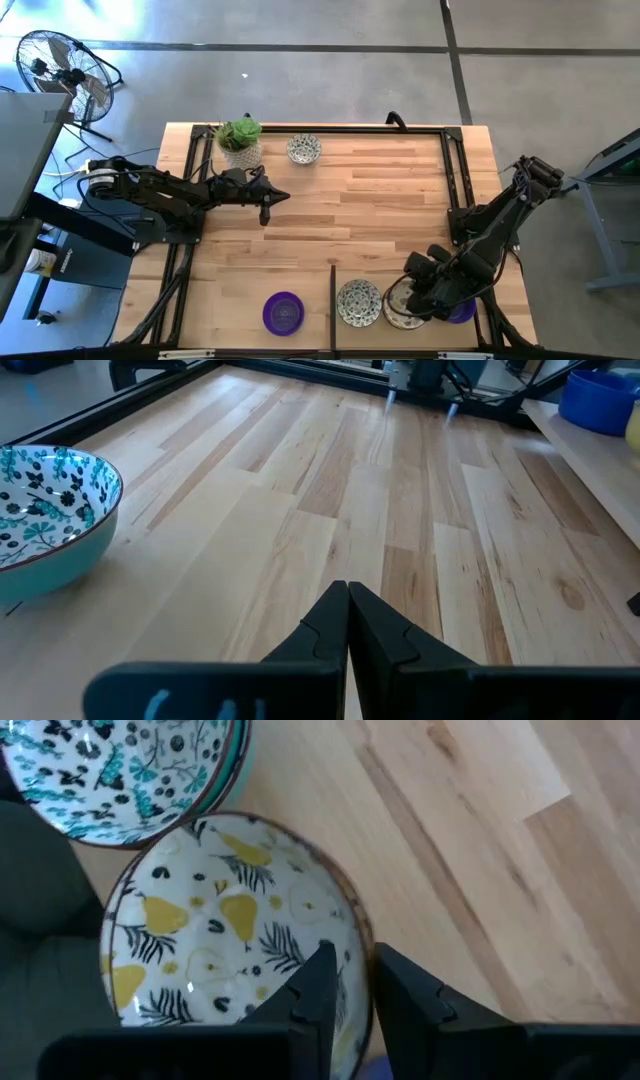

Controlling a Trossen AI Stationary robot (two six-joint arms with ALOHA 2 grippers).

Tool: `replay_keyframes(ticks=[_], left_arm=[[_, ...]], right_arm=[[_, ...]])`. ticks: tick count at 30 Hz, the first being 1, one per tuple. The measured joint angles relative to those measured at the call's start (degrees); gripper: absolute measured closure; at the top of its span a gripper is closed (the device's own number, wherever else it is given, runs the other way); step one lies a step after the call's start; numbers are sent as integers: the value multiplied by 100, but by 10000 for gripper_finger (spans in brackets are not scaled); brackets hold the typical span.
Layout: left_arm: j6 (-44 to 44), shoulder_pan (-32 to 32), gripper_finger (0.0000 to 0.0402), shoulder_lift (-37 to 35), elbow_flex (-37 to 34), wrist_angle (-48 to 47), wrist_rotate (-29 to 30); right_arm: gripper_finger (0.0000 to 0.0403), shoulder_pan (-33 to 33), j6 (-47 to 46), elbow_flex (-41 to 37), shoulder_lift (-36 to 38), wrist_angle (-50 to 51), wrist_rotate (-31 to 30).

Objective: Pick & Place Mini bowls
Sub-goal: Stack the yellow patterned bowl on the yellow patterned bowls on the shelf

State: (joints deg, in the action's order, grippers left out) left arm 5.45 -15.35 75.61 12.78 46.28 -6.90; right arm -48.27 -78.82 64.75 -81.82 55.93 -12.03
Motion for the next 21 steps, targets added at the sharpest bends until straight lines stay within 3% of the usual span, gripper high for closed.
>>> replay_keyframes(ticks=[9, 18, 21], left_arm=[[0, 2, 402, 0, 0, 2, -20], [39, 1, 402, 0, 0, -20, -31], [42, 2, 402, 0, 0, -20, -33]], right_arm=[[396, 0, -22, 0, 0, -132, 199], [373, 185, 57, 0, 0, -49, 238], [362, 277, 84, 0, 0, -40, 510]])
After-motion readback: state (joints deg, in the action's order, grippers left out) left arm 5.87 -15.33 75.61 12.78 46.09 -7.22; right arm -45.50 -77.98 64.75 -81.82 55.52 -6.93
